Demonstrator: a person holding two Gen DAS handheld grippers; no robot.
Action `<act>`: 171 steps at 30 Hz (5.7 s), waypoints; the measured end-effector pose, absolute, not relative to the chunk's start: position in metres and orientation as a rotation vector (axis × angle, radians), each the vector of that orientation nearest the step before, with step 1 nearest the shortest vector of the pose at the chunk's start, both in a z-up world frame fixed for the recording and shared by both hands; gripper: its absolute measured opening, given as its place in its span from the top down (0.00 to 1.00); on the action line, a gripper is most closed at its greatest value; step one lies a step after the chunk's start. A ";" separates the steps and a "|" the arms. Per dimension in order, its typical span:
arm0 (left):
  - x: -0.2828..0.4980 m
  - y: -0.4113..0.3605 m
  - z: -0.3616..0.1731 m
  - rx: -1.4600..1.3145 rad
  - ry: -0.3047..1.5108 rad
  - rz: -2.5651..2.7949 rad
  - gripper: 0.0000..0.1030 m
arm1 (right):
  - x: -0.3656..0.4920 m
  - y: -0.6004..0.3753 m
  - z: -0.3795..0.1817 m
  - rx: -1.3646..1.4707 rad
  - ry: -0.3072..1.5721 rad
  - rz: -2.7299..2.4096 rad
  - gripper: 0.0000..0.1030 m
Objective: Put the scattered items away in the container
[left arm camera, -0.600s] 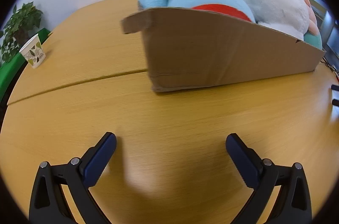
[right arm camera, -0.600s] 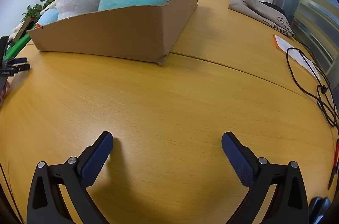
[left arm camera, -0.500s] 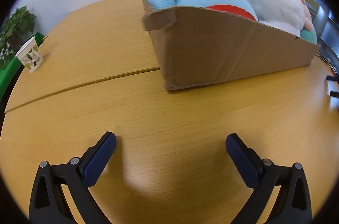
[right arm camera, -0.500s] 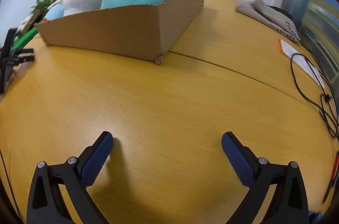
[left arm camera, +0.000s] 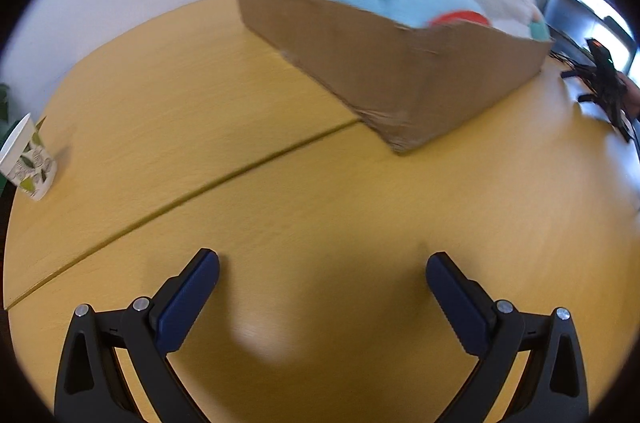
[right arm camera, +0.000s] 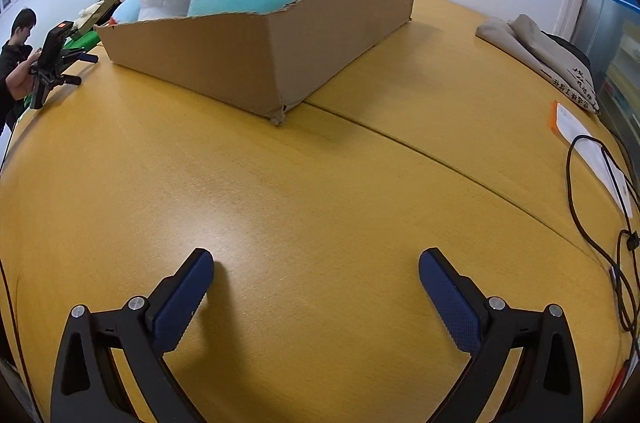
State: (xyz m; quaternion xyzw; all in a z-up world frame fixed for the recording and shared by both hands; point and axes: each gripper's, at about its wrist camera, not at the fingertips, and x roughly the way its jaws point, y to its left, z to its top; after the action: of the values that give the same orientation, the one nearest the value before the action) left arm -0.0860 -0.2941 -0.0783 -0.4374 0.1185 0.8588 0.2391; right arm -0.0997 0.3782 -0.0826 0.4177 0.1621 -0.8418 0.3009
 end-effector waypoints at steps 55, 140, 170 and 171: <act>-0.099 -0.300 -0.077 -1.188 0.346 2.332 0.00 | -0.101 0.385 -0.083 1.103 0.438 -2.210 0.00; -0.096 -0.309 -0.074 -1.191 0.342 2.336 0.00 | -0.100 0.383 -0.082 1.104 0.436 -2.210 0.00; -0.097 -0.307 -0.073 -1.192 0.341 2.337 0.00 | -0.100 0.383 -0.082 1.104 0.436 -2.210 0.00; -0.097 -0.307 -0.073 -1.192 0.341 2.337 0.00 | -0.100 0.383 -0.082 1.104 0.436 -2.210 0.00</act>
State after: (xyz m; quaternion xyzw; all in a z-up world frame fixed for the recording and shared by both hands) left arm -0.0968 -0.3072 -0.0732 -0.4368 0.1248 0.8564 0.2453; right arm -0.0999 0.3826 -0.0819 0.4182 0.1650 -0.8372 0.3113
